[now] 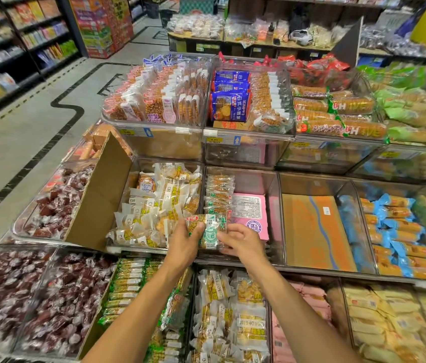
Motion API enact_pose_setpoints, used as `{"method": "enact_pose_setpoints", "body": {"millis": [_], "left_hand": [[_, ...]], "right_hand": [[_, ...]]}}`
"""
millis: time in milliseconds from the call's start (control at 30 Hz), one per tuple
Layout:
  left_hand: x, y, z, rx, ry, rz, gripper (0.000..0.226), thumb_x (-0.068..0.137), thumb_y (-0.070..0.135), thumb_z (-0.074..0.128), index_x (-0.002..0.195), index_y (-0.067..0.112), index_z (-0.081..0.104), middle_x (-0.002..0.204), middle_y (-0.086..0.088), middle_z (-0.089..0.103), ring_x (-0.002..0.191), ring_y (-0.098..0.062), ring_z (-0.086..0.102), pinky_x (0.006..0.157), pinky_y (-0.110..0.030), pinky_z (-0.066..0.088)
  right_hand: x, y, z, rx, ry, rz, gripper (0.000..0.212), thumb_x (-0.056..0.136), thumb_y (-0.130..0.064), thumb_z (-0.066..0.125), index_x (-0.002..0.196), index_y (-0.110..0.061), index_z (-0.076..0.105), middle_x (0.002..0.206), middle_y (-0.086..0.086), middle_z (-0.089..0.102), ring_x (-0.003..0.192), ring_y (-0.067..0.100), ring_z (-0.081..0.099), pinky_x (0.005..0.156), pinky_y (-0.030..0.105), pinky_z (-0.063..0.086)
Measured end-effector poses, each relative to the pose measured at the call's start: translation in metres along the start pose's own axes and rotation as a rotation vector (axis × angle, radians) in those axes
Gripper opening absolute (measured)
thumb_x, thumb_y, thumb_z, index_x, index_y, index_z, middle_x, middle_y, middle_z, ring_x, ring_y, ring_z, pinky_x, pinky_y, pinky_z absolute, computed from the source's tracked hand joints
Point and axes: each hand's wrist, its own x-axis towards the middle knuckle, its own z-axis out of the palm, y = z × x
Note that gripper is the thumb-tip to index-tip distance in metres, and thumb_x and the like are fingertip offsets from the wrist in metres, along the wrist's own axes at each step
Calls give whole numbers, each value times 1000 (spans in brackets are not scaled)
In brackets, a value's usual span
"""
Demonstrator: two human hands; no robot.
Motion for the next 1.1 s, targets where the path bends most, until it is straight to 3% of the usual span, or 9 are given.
{"method": "enact_pose_setpoints", "body": {"millis": [133, 267, 400, 500, 633, 800, 933, 1033, 1100], "left_hand": [[-2, -3, 3, 9, -48, 26, 66, 101, 71, 37, 135, 19, 58, 134, 2, 66, 124, -18, 62, 110, -48, 49], [-7, -12, -8, 212, 12, 148, 65, 108, 62, 31, 153, 19, 47, 149, 9, 49, 134, -11, 48, 114, -37, 39], [-5, -36, -13, 425, 109, 228, 38, 112, 39, 40, 124, 12, 63, 111, -3, 67, 102, -22, 63, 81, -35, 48], [-2, -43, -7, 663, 147, 283, 31, 112, 40, 37, 99, 18, 54, 79, 3, 55, 69, -25, 57, 56, -35, 30], [5, -45, 1, 851, 182, 290, 33, 113, 47, 31, 91, 26, 43, 72, 8, 50, 58, -16, 47, 49, -31, 28], [11, -58, 6, 836, 237, 330, 32, 113, 47, 28, 88, 30, 37, 68, 10, 48, 55, -16, 47, 47, -36, 44], [12, -62, 8, 833, 267, 343, 30, 114, 45, 29, 88, 30, 37, 68, 10, 48, 55, -16, 48, 48, -39, 47], [12, -63, 9, 868, 284, 340, 31, 114, 46, 29, 89, 30, 39, 67, 9, 50, 54, -16, 49, 47, -38, 46], [12, -63, 9, 873, 286, 341, 32, 114, 46, 28, 89, 29, 40, 66, 9, 51, 53, -15, 48, 45, -35, 43]], "right_hand": [[2, 6, -2, 12, 39, 28, 43, 87, -12, 84, 125, -4, 66, 113, 12, 76, 96, 18, 77, 81, 33, 64], [3, -3, -15, -59, 134, -29, 23, 91, -10, 78, 112, -14, 68, 106, 5, 76, 96, 17, 74, 79, 27, 60], [7, -8, -34, -320, 317, -253, 34, 89, -14, 80, 111, -33, 63, 106, -11, 69, 98, 6, 66, 80, 24, 52], [9, 0, -37, -622, 200, -378, 38, 87, -22, 80, 113, -43, 62, 113, -20, 64, 100, -4, 62, 82, 23, 55], [17, 16, -24, -1004, 15, -490, 41, 91, -28, 74, 130, -37, 64, 120, -18, 59, 115, 3, 51, 95, 27, 48], [29, 28, -4, -974, 52, -424, 47, 92, -29, 78, 137, -28, 66, 123, -10, 59, 117, 11, 53, 107, 33, 47], [28, 38, 1, -796, 219, -266, 61, 84, -26, 87, 138, -22, 59, 127, -5, 48, 105, 10, 61, 97, 37, 59], [35, 38, 0, -866, 217, -46, 87, 75, -34, 93, 144, -15, 44, 132, 6, 60, 116, 26, 63, 97, 45, 56], [38, 34, 1, -905, 166, 25, 88, 74, -36, 94, 143, -14, 44, 130, 7, 65, 115, 28, 65, 94, 43, 56]]}}
